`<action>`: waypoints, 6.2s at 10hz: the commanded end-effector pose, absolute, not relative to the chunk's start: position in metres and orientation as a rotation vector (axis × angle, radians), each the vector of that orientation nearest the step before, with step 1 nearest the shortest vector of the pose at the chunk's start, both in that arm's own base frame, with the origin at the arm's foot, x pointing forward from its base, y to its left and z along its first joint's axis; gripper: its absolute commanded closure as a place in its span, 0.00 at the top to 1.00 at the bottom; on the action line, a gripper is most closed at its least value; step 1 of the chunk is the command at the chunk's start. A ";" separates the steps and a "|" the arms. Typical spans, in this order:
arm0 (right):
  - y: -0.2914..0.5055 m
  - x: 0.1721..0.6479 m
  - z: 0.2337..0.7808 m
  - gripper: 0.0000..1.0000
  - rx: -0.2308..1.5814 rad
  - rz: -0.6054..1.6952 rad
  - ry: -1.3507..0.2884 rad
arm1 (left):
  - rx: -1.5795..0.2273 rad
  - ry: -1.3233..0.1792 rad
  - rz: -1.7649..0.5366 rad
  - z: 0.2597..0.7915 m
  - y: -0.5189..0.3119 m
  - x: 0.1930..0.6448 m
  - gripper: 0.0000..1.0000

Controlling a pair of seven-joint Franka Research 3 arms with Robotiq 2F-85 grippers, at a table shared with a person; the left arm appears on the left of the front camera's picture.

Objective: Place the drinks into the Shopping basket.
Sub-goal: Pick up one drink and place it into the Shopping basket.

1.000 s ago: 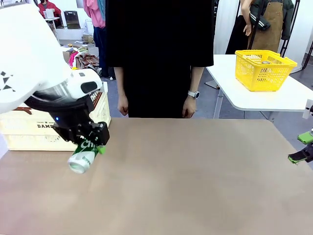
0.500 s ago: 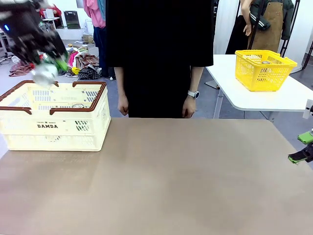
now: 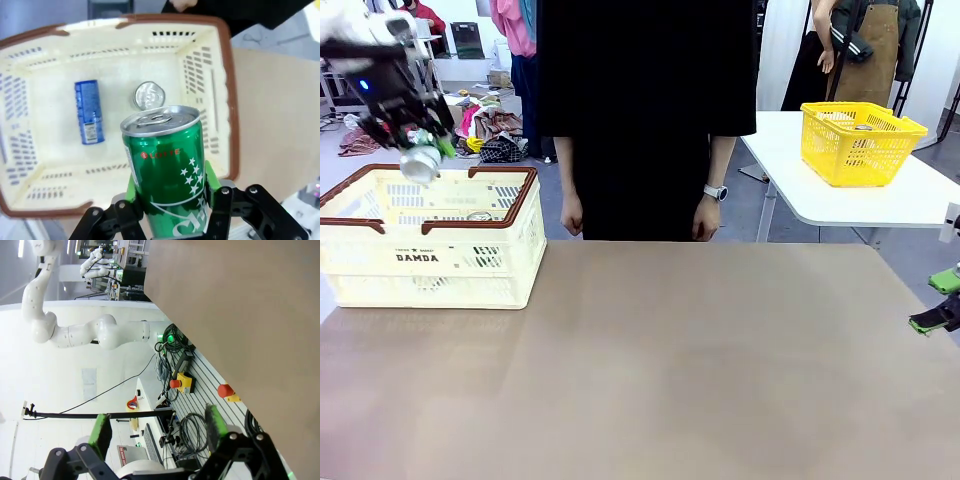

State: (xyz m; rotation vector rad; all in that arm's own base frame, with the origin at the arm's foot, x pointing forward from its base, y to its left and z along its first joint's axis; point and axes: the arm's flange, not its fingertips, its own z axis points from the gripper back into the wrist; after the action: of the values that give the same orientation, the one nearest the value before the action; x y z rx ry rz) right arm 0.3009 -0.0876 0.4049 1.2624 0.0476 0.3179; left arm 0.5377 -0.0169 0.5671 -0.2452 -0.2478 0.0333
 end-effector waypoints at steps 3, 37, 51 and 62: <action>-0.089 0.301 0.409 1.00 1.258 0.314 0.065 | -0.278 -0.243 0.069 0.533 -0.006 0.557 0.00; -0.089 0.301 0.409 1.00 1.258 0.314 0.065 | -0.150 -0.063 -0.116 0.418 0.005 0.620 1.00; -0.089 0.301 0.409 1.00 1.258 0.314 0.065 | -0.413 -0.147 -0.225 0.581 0.019 0.533 1.00; -0.089 0.301 0.409 1.00 1.258 0.314 0.065 | -1.364 -0.052 -0.086 0.504 0.125 0.336 1.00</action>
State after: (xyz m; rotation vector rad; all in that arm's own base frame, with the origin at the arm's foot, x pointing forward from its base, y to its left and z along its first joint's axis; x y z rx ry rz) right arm 0.3016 -0.0877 0.4049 1.2623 0.0498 0.3180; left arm 0.3374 0.1225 0.4772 -1.3770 -0.0032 -0.1008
